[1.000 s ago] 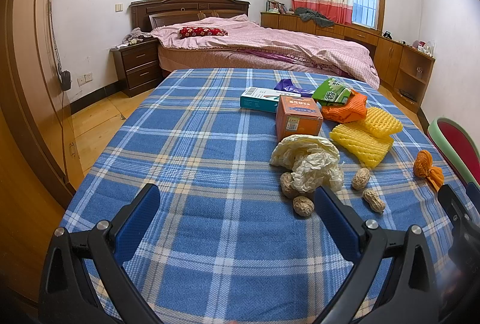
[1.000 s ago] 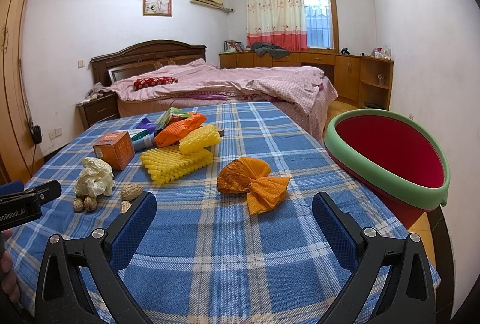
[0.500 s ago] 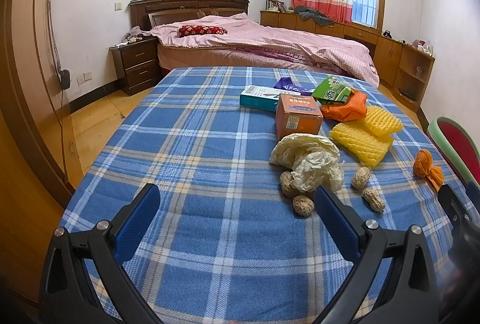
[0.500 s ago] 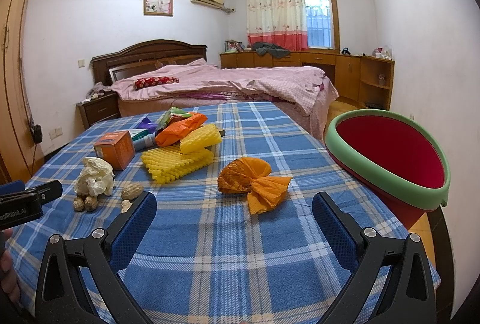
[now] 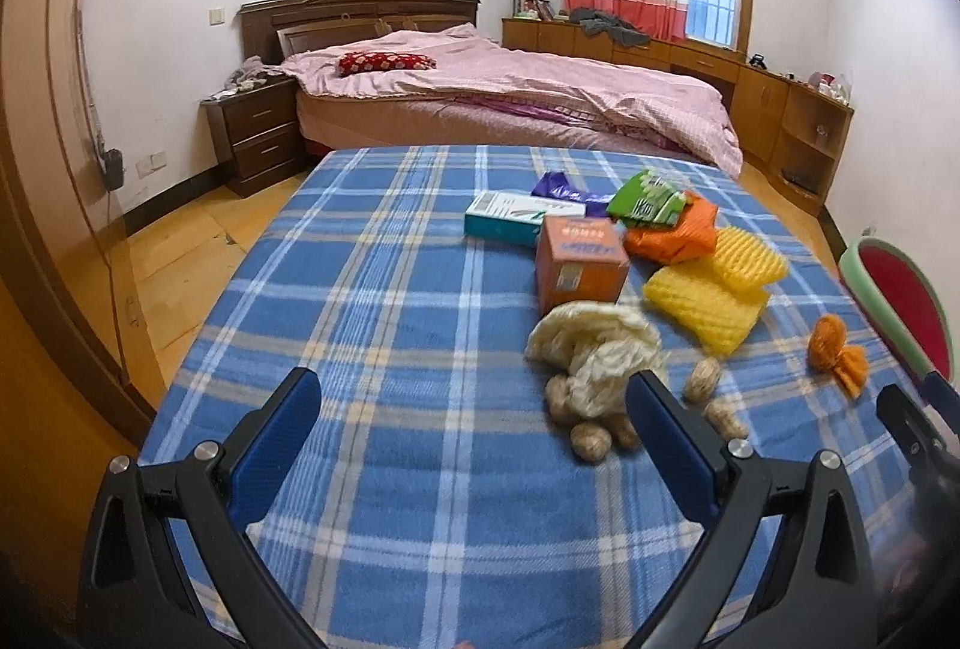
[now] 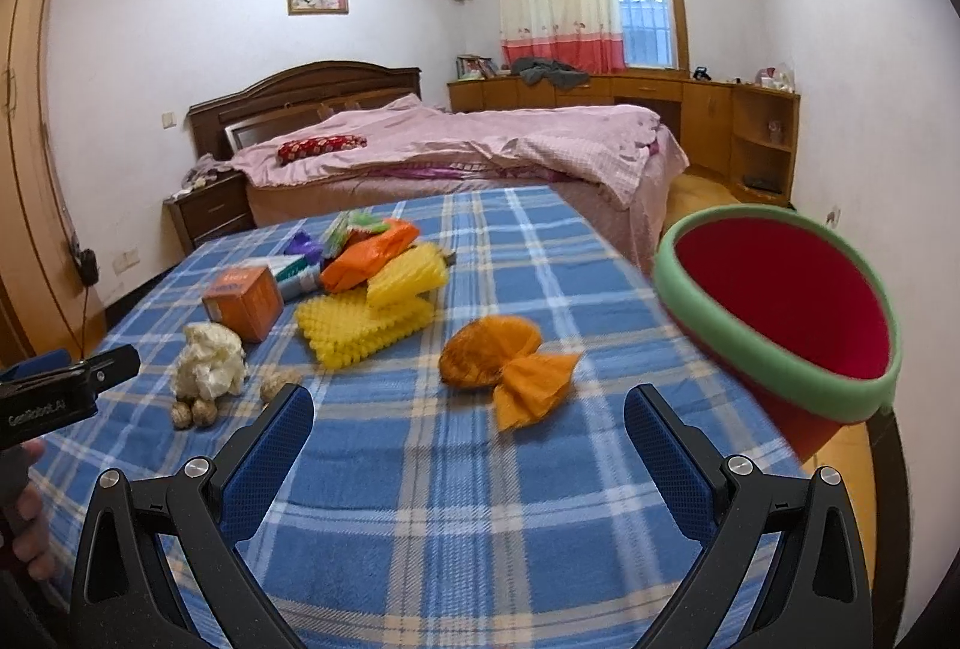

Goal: Collect trash

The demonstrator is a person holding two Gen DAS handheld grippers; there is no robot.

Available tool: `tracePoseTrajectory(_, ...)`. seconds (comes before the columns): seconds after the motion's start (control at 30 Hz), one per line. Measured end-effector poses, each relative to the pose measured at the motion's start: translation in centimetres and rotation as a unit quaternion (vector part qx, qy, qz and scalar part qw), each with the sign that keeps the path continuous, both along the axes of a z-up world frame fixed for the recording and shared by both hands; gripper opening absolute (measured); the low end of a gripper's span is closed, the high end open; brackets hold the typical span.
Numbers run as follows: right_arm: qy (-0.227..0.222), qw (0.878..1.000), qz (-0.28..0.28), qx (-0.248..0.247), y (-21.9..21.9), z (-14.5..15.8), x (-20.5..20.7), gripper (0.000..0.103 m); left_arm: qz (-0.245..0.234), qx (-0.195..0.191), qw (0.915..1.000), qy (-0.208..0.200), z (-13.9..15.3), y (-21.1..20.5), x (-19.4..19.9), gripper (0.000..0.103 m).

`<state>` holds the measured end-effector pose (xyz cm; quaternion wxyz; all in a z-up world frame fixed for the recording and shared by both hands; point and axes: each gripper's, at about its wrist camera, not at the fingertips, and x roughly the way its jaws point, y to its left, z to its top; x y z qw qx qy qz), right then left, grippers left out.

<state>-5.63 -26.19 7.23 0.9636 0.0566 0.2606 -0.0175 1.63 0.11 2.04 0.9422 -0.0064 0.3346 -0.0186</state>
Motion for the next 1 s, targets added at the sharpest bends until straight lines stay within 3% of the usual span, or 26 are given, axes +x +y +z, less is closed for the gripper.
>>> tracePoseTrajectory(0.1,0.007,1.0,-0.001,0.008,-0.7,1.1,0.3,0.103,-0.007,-0.02,0.9997,0.009,0.7,-0.1,1.0,0.101)
tracePoseTrajectory(0.3,0.008,1.0,0.0,0.028,-2.4,2.6,1.4,0.103,-0.02,-0.023,0.9994,0.013,1.4,-1.4,3.2,0.098)
tracePoseTrajectory(0.5,0.03,0.999,0.016,0.011,-3.4,2.9,3.4,0.103,-0.027,0.015,0.9989,0.034,1.0,-3.6,6.2,0.093)
tracePoseTrajectory(0.67,0.071,0.996,0.047,0.012,-4.1,1.6,5.7,0.103,-0.025,0.018,0.9977,0.06,0.4,-5.1,8.5,0.089)
tracePoseTrajectory(0.83,0.093,0.993,0.073,0.016,-4.7,0.7,7.9,0.103,-0.011,0.013,0.9963,0.084,-0.4,-5.9,10.6,0.078)
tracePoseTrajectory(1.0,0.125,0.988,0.091,0.023,-4.6,-0.5,9.8,0.103,-0.021,-0.013,0.9931,0.115,-1.5,-5.8,11.8,0.051)
